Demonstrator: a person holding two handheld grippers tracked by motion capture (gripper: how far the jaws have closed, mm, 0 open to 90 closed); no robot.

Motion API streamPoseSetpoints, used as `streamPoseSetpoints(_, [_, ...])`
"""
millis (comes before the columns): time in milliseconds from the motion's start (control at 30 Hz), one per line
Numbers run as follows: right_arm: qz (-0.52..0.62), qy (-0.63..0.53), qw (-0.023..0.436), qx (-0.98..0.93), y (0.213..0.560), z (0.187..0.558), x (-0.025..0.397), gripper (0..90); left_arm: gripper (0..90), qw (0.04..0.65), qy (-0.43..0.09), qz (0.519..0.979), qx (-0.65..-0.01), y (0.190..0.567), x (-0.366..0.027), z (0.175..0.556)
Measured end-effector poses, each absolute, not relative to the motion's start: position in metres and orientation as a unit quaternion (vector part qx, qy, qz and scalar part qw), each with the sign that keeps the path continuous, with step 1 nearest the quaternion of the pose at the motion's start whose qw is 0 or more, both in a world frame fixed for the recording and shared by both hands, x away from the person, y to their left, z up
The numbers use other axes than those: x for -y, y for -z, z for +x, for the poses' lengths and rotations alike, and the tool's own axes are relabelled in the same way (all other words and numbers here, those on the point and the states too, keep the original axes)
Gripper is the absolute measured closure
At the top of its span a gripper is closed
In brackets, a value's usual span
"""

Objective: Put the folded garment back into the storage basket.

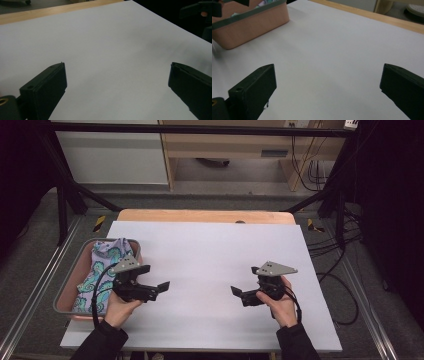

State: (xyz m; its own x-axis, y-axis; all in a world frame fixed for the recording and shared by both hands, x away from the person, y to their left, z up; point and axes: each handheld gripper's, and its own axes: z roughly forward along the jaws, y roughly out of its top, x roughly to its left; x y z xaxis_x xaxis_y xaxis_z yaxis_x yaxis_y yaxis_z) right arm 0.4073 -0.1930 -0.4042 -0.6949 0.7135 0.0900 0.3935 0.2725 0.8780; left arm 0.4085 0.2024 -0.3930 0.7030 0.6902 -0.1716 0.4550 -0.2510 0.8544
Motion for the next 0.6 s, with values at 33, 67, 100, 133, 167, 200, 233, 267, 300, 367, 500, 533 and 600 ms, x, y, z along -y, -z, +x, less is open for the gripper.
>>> streamPoseSetpoints(33, [0.361,-0.486,0.161,-0.780,0.408,0.407,0.199,1.5,1.5,0.489,-0.116,0.785,-0.363,0.397,-0.198,0.407])
streamPoseSetpoints(67, [0.365,-0.484,0.160,-0.779,0.412,0.406,0.204,1.5,1.5,0.488,-0.114,0.787,-0.360,0.401,-0.195,0.405])
streamPoseSetpoints(100, [0.368,-0.483,0.159,-0.778,0.415,0.406,0.209,1.4,1.5,0.487,-0.112,0.790,-0.356,0.405,-0.192,0.403])
streamPoseSetpoints(133, [0.370,-0.483,0.158,-0.778,0.420,0.405,0.214,1.4,1.5,0.486,-0.111,0.791,-0.356,0.410,-0.190,0.402])
streamPoseSetpoints(167, [0.372,-0.481,0.154,-0.778,0.424,0.404,0.219,1.3,1.5,0.485,-0.110,0.792,-0.354,0.414,-0.188,0.401])
streamPoseSetpoints(200, [0.376,-0.478,0.152,-0.779,0.428,0.403,0.224,1.3,1.5,0.484,-0.109,0.794,-0.353,0.418,-0.187,0.400])
streamPoseSetpoints(233, [0.380,-0.473,0.153,-0.780,0.433,0.403,0.229,1.4,1.5,0.484,-0.107,0.793,-0.354,0.420,-0.187,0.400])
streamPoseSetpoints(267, [0.383,-0.472,0.152,-0.780,0.437,0.402,0.232,1.4,1.5,0.487,-0.106,0.792,-0.353,0.424,-0.187,0.399])
streamPoseSetpoints(300, [0.389,-0.470,0.150,-0.778,0.441,0.402,0.236,1.5,1.5,0.487,-0.103,0.793,-0.351,0.427,-0.187,0.399])
streamPoseSetpoints(367, [0.395,-0.467,0.150,-0.777,0.448,0.401,0.244,1.7,1.5,0.486,-0.096,0.794,-0.353,0.433,-0.186,0.398])
streamPoseSetpoints(500, [0.407,-0.457,0.145,-0.777,0.462,0.398,0.255,1.7,1.5,0.481,-0.084,0.798,-0.353,0.443,-0.183,0.399])
streamPoseSetpoints(533, [0.407,-0.456,0.143,-0.778,0.464,0.398,0.257,1.7,1.5,0.482,-0.082,0.798,-0.351,0.444,-0.183,0.399])
streamPoseSetpoints(600, [0.411,-0.459,0.143,-0.775,0.466,0.397,0.259,1.8,1.5,0.480,-0.086,0.800,-0.349,0.447,-0.183,0.400])
